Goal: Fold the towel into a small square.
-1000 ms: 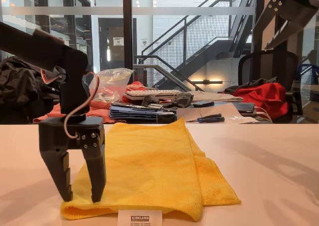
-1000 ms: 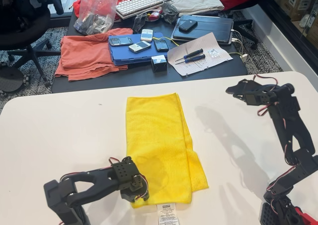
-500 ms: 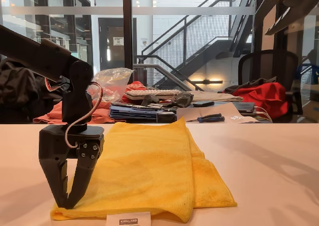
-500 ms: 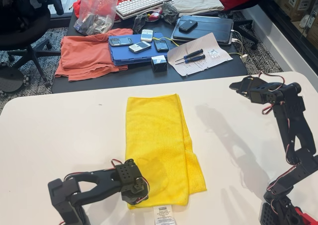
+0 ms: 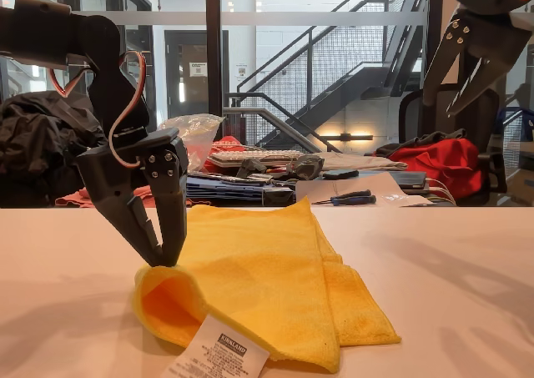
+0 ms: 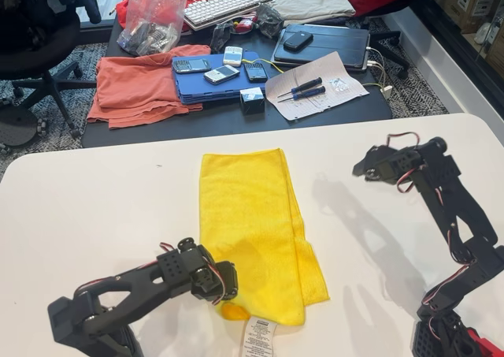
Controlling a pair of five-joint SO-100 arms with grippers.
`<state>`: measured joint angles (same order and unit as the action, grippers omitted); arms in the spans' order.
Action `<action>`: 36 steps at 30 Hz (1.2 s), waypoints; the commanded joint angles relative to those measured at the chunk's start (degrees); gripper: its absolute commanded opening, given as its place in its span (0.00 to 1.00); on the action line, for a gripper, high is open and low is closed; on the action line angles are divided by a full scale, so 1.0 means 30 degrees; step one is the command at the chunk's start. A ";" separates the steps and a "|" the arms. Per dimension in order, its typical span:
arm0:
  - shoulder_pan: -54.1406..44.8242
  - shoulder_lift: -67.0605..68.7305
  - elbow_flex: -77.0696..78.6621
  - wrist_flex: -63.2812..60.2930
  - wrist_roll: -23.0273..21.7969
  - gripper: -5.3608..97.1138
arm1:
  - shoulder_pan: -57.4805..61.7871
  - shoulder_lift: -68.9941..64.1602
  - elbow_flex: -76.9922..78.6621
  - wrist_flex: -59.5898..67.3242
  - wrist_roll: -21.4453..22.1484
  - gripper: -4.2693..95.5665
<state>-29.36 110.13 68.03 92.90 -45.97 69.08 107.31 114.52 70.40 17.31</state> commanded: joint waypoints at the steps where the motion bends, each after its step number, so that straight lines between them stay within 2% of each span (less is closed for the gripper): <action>1: -0.0732 0.0410 0.0352 0.0352 0.0000 0.15 | -0.0146 0.0498 0.0117 0.0000 0.0000 0.03; 9: -0.6182 0.0088 0.3281 0.3281 -0.0117 0.15 | -0.0146 0.0703 0.1436 -0.0146 0.0000 0.03; 20: -1.0400 -0.2930 0.4248 0.0439 0.0059 0.15 | -0.0146 0.0586 0.1523 -0.0176 0.0000 0.03; 26: -0.9990 -0.3486 0.4248 -0.0615 0.0117 0.15 | -0.0146 0.0703 0.1465 -0.0176 -0.0029 0.03; 31: -0.9082 -0.3223 0.4189 -0.2139 0.2051 0.15 | -0.0146 0.0674 0.1318 -0.0205 -0.0117 0.03; 36: -0.8672 -0.2461 0.4365 -0.1992 0.2725 0.15 | -0.0146 0.0732 0.1289 -0.0176 -0.0293 0.03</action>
<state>-55.02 100.55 81.56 86.84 -37.88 68.29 108.19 119.53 69.96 16.17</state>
